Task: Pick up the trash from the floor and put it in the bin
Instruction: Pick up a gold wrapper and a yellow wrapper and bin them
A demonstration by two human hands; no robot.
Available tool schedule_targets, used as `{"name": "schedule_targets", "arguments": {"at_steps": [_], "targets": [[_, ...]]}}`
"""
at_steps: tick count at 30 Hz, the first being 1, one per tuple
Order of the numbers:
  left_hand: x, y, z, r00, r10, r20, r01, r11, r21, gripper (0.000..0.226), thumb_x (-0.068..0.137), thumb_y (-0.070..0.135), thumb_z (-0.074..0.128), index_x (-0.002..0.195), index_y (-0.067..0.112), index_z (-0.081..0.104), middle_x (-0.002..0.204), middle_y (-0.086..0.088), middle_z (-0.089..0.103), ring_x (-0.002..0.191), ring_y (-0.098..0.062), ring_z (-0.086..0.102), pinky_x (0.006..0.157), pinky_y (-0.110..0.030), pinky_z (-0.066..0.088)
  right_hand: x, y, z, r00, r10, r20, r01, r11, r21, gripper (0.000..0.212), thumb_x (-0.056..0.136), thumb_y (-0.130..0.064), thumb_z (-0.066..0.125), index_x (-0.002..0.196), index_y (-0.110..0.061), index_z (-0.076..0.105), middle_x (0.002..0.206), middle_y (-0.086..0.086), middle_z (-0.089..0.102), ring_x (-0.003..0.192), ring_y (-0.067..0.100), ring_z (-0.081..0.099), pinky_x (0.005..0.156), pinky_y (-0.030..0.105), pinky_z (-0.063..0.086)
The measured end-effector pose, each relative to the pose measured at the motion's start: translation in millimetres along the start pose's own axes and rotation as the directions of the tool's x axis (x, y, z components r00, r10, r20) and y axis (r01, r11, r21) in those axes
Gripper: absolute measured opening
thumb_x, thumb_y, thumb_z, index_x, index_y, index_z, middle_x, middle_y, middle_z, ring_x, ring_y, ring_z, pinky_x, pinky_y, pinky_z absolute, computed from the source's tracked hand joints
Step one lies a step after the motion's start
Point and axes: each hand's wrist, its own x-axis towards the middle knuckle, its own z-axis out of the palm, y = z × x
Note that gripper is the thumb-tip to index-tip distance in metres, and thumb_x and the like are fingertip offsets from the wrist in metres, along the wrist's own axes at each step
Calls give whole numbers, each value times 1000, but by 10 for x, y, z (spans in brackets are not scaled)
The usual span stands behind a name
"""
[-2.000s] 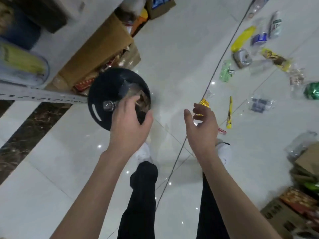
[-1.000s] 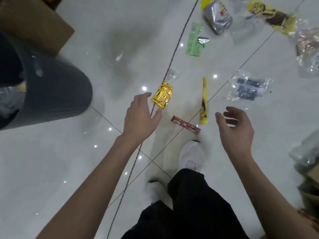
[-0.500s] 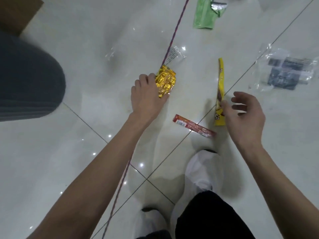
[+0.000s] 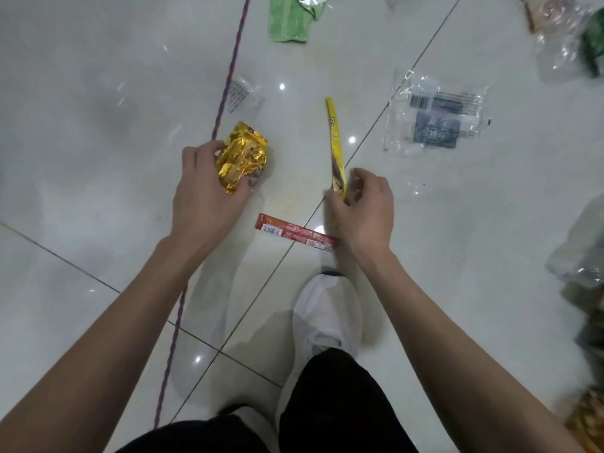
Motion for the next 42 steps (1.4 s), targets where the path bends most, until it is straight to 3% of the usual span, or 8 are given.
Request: {"name": "schedule_targets", "arguments": {"at_steps": [10, 16, 19, 22, 29, 35, 39, 42], "targets": [[-75, -21, -169, 999, 7, -50, -12, 994, -106, 61, 86, 40, 70, 139, 24, 45, 131, 2, 44, 95, 5, 43, 82, -24, 44, -69, -117, 168, 996, -85, -39, 77, 982, -174, 22, 91, -18, 62, 108, -7, 72, 111, 11, 67, 103, 33, 60, 90, 41, 40], [-195, 9, -569, 996, -11, -87, 2, 994, -113, 59, 88, 35, 70, 140, 22, 44, 133, -1, 44, 95, 5, 42, 79, -16, 40, -98, -559, -198, 993, -100, -64, 104, 992, 65, 7, 95, -24, 60, 97, -23, 66, 95, -9, 68, 80, 6, 63, 81, 39, 55], [-385, 180, -965, 994, -73, -83, 59, 986, -157, 58, 90, 32, 69, 141, 21, 44, 132, -1, 43, 97, 2, 44, 72, 0, 33, -280, -998, -559, 991, -135, -21, 137, 979, 148, 9, 98, -37, 62, 89, -35, 62, 82, -15, 69, 76, 4, 66, 75, 38, 59], [-691, 493, -1506, 986, -144, -83, 125, 970, -207, 57, 90, 36, 66, 140, 25, 42, 129, 6, 44, 93, 6, 46, 70, 2, 34, -613, -1535, -1031, 990, -135, 41, 123, 967, 221, 11, 98, -39, 65, 87, -36, 64, 80, -14, 72, 76, 10, 72, 73, 42, 62], [-1390, 1362, -3217, 960, -262, -98, 224, 929, -295, 55, 89, 37, 66, 138, 23, 44, 123, 5, 52, 98, -3, 54, 77, -12, 44, -1515, -2958, -2170, 981, -59, 182, 2, 954, 300, 12, 100, -31, 67, 94, -21, 70, 85, -2, 75, 83, 23, 75, 75, 35, 62], [-1778, 1417, -4549, 895, -388, -222, 310, 896, -319, 49, 91, 30, 67, 135, 27, 45, 118, 9, 44, 99, 2, 46, 79, -3, 36, -2192, -4300, -2390, 958, -119, 261, 14, 927, 374, 8, 99, -25, 69, 94, -18, 71, 85, -3, 74, 84, 20, 73, 74, 32, 61], [-1853, 968, -5155, 834, -470, -289, 401, 876, -267, 51, 88, 35, 66, 134, 25, 47, 113, 6, 45, 104, -16, 54, 88, -35, 51, -2505, -4938, -2106, 928, -192, 321, 51, 915, 400, 7, 98, -25, 70, 92, -23, 70, 81, 1, 74, 81, 23, 75, 63, 25, 59], [-1796, 475, -5461, 797, -526, -297, 477, 850, -225, 56, 88, 41, 64, 138, 24, 46, 116, -1, 51, 103, -21, 56, 88, -42, 52, -2684, -5213, -1729, 914, -208, 349, 72, 928, 367, 8, 98, -28, 69, 94, -20, 71, 79, -6, 74, 75, 14, 74, 56, 10, 50]]}}
